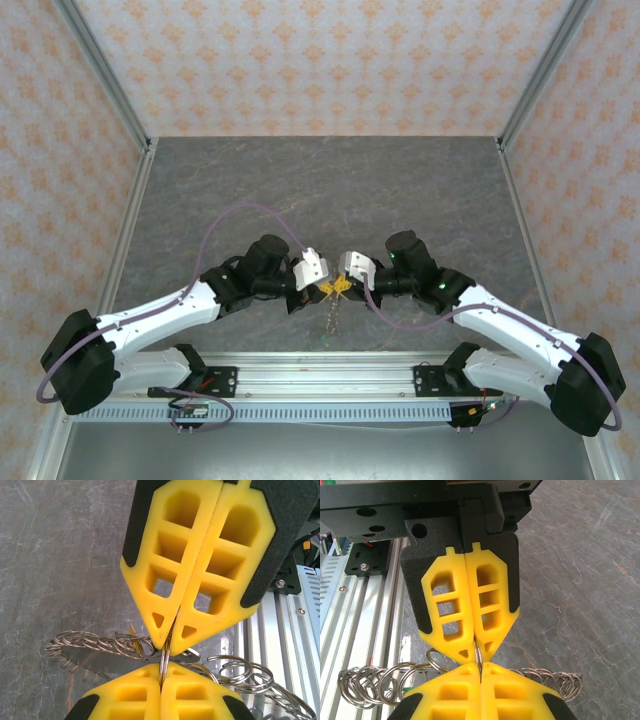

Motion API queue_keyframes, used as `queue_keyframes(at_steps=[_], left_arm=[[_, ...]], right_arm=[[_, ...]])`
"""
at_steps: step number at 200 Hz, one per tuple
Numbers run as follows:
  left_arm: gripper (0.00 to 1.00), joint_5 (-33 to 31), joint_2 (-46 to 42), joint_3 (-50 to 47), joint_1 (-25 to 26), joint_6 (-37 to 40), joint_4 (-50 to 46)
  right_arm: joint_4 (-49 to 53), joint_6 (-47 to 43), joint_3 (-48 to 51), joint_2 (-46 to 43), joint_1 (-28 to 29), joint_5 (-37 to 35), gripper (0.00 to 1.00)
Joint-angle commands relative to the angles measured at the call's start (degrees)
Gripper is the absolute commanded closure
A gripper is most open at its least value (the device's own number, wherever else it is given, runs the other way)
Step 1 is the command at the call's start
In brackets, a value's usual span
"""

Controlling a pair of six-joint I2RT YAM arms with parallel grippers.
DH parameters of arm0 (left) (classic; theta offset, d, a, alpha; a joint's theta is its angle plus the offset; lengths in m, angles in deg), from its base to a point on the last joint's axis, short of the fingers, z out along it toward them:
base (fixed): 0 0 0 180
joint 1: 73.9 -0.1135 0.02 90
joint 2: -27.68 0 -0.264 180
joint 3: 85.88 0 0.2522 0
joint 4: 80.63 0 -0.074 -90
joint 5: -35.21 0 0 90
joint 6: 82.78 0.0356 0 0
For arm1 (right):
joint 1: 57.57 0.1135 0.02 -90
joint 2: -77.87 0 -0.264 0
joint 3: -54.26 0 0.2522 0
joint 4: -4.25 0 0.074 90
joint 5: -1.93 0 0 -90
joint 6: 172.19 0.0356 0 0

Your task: Put the keys on the keyring

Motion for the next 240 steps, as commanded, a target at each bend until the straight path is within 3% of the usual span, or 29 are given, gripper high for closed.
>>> queue_keyframes(at_steps=[1, 75, 123, 156, 240], left_arm=[[1.00, -2.59, -1.74, -1.02, -0.02, -1.59, 5.20], [1.00, 0.99, -4.30, -4.84, -0.15, -5.80, 13.80], [1.00, 0.67, -5.18, -5.04, -0.15, -6.06, 13.12], [1.00, -0.12, -5.42, -4.51, -0.15, -5.27, 10.52], [1.00, -1.49, -4.92, -3.98, -0.15, -4.92, 9.86]], right_arm=[[-6.03, 0.72, 0.66, -1.91, 0.81, 1.31, 0.98], [-17.03, 7.86, 7.86, -2.78, 0.81, -0.48, 0.88], [-16.98, 8.36, 7.95, -4.04, 0.81, -0.35, 0.88], [-15.32, 8.09, 6.94, -5.74, 0.85, -0.10, 0.81], [-9.60, 3.01, 2.85, -9.00, 0.81, -2.62, 0.73]])
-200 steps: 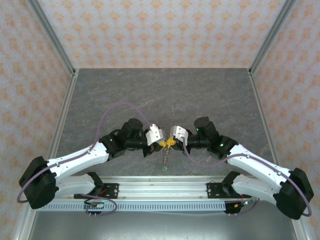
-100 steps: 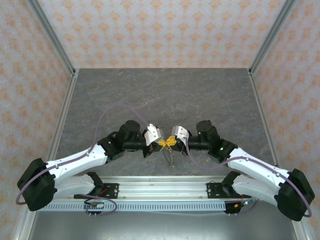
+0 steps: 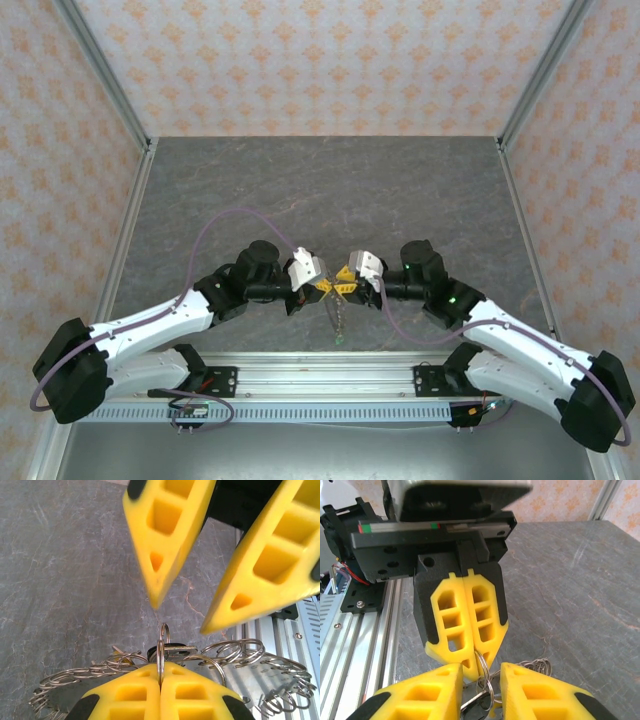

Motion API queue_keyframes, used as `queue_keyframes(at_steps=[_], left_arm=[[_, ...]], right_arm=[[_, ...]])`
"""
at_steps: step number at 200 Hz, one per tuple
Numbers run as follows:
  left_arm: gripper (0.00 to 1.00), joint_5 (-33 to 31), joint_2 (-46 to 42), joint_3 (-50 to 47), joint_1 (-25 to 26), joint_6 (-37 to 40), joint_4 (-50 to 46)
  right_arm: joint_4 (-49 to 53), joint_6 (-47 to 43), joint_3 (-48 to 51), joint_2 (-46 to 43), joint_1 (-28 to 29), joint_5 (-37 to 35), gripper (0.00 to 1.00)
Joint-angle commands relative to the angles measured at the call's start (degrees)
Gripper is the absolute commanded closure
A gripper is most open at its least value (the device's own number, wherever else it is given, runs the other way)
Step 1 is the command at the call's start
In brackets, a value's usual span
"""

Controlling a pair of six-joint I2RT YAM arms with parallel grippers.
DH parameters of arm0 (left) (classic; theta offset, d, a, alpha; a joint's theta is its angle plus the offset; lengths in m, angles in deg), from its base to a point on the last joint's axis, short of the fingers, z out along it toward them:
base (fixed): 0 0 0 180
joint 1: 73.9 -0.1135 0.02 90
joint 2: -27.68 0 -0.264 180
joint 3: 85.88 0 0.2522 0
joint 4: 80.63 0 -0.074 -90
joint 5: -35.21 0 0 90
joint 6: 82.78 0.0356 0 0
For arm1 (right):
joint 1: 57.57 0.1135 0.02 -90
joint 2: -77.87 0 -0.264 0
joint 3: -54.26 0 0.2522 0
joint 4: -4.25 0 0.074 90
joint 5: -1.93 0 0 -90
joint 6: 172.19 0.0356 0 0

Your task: Put the keys on the keyring

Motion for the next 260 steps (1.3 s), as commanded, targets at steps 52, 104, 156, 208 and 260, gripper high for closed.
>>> queue_keyframes(at_steps=[52, 104, 156, 208, 260], left_arm=[[1.00, -1.71, 0.02, 1.66, -0.10, 1.06, 1.09], [1.00, -1.65, 0.76, 2.09, -0.15, 1.42, 0.79], [1.00, -2.10, 0.62, 2.04, -0.15, 1.68, 0.63], [1.00, -2.21, 0.48, 1.93, -0.15, 1.84, 0.70], [1.00, -1.99, 0.05, 1.84, -0.12, 1.71, 0.41]], right_arm=[[-0.84, -2.45, -2.06, -0.45, 0.43, -2.81, 0.71], [-0.51, -2.07, -2.30, 1.81, 0.43, 0.32, 0.72], [-1.17, -2.00, -2.58, 3.93, 0.46, 2.23, 0.73], [-2.60, -1.31, -1.78, 1.99, 0.52, -0.49, 0.73], [0.57, -3.50, -3.01, 1.82, 0.52, -0.30, 0.80]])
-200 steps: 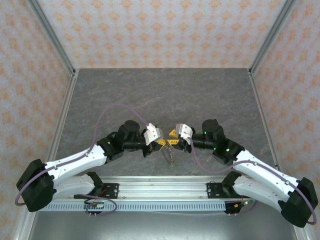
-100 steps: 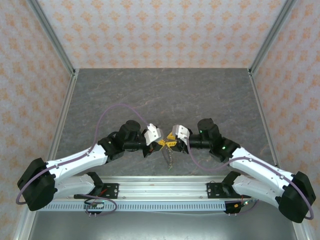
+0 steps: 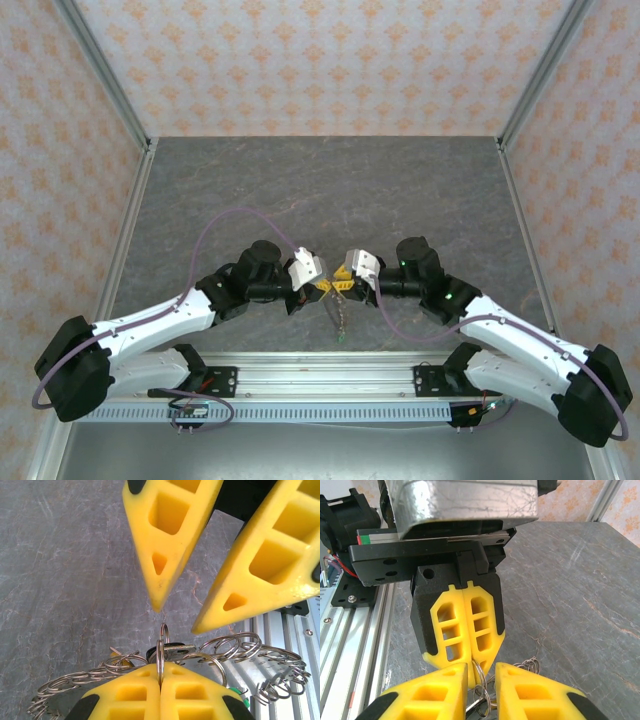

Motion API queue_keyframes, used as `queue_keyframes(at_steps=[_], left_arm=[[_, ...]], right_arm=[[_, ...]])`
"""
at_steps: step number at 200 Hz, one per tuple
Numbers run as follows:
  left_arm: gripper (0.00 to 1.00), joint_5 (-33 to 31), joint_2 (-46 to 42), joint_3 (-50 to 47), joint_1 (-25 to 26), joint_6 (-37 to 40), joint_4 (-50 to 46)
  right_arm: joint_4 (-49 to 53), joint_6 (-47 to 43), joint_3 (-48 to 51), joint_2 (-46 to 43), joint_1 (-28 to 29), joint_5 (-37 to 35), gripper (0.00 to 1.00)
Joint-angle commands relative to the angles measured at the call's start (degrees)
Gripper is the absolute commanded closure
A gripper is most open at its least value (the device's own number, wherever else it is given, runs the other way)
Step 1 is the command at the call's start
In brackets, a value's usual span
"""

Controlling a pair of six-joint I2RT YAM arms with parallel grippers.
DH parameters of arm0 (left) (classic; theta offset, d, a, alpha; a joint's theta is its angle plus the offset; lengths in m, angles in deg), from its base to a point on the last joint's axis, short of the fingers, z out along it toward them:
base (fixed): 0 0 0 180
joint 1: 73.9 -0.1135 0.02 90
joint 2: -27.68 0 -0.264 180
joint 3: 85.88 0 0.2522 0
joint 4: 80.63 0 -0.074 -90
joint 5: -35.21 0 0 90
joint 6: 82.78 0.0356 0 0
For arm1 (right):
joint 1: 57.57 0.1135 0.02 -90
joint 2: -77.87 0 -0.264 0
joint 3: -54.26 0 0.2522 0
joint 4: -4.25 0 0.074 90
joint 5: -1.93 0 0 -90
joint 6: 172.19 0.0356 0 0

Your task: Put the keys on the keyring

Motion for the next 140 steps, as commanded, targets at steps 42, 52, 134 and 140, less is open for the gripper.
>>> queue_keyframes(at_steps=[42, 52, 134, 140], left_arm=[[1.00, -0.70, -1.46, 1.40, -0.15, 1.10, 1.13], [1.00, -0.66, -1.46, 1.40, -0.15, 1.11, 0.99], [1.00, -1.01, -1.89, 1.23, -0.13, 1.30, 0.88], [1.00, -0.84, -1.81, 1.23, -0.15, 1.24, 1.05]], right_arm=[[-0.36, -0.13, -2.80, 2.18, 0.47, 3.50, 0.78], [-0.42, 0.04, -2.95, 2.94, 0.48, 4.40, 0.78], [-2.76, 1.12, 1.15, 4.78, 0.48, -2.16, 0.79], [-2.89, 1.34, 1.39, 4.61, 0.51, -2.36, 0.79]])
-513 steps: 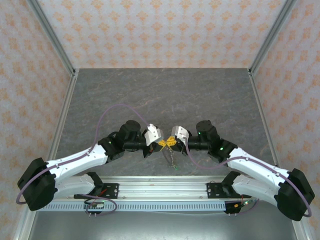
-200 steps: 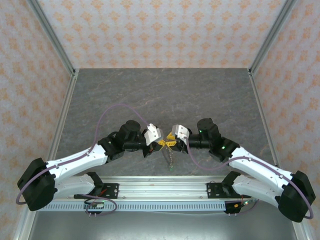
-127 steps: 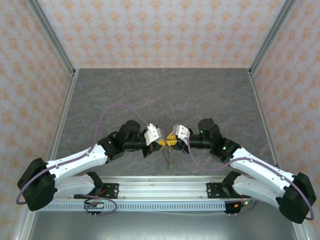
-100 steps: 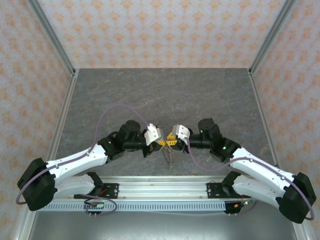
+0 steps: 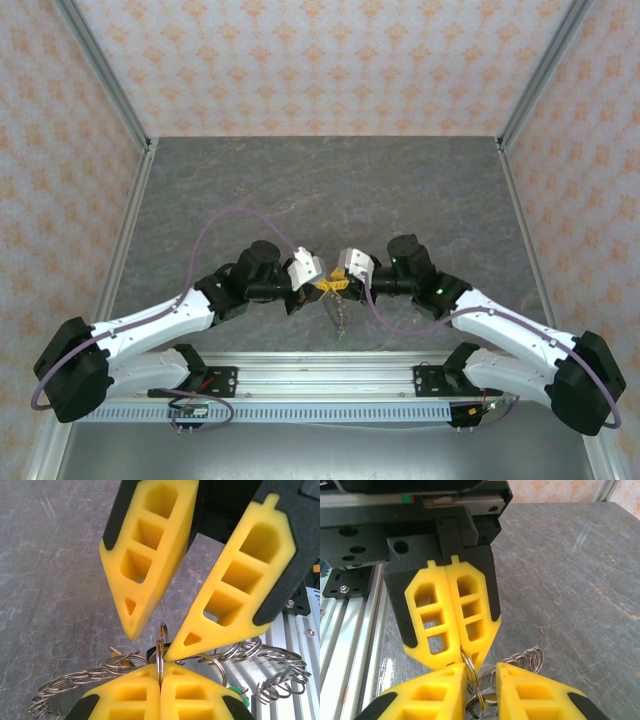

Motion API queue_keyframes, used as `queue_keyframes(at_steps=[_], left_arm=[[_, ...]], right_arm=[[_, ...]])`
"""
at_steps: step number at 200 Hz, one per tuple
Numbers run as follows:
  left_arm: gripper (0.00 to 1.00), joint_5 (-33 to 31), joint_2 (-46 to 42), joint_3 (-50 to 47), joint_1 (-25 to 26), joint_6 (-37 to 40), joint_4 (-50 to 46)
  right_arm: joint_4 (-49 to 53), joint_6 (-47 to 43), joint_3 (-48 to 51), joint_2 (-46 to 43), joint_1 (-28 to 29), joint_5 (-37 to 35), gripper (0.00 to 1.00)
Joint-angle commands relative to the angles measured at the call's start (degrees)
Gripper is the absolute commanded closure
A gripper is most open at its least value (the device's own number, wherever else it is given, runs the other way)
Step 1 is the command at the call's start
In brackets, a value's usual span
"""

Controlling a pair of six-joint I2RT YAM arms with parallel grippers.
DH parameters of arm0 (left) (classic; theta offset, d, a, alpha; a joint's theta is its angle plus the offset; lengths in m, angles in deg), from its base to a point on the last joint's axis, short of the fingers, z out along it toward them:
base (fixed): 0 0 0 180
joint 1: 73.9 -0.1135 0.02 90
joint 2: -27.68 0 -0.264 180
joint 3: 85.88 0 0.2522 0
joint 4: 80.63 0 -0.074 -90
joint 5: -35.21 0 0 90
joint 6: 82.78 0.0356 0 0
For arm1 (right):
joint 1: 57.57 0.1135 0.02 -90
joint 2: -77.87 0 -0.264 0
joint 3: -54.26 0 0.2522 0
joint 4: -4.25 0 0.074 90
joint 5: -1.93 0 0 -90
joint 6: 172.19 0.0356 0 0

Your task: Put the keys on the keyring

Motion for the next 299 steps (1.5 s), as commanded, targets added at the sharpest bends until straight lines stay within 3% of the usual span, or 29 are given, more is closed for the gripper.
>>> queue_keyframes(at_steps=[1, 99, 182, 299], left_arm=[[1.00, -0.42, -1.39, 1.25, -0.19, 1.22, 1.54], [1.00, -0.57, -1.60, 1.17, -0.17, 1.51, 1.25], [1.00, -0.99, -1.78, 0.98, -0.15, 1.30, 1.42], [1.00, -0.49, -0.97, 1.07, -0.14, 1.46, 2.23]], right_arm=[[-2.03, 1.24, 1.66, -0.31, 0.34, -1.38, 0.79], [-2.64, 1.88, -0.21, -4.93, 0.39, 0.65, 0.79], [-6.49, 2.96, 0.13, -0.43, 0.50, 2.64, 0.78], [-7.58, 3.37, 3.70, -1.74, 0.50, -2.47, 0.78]])
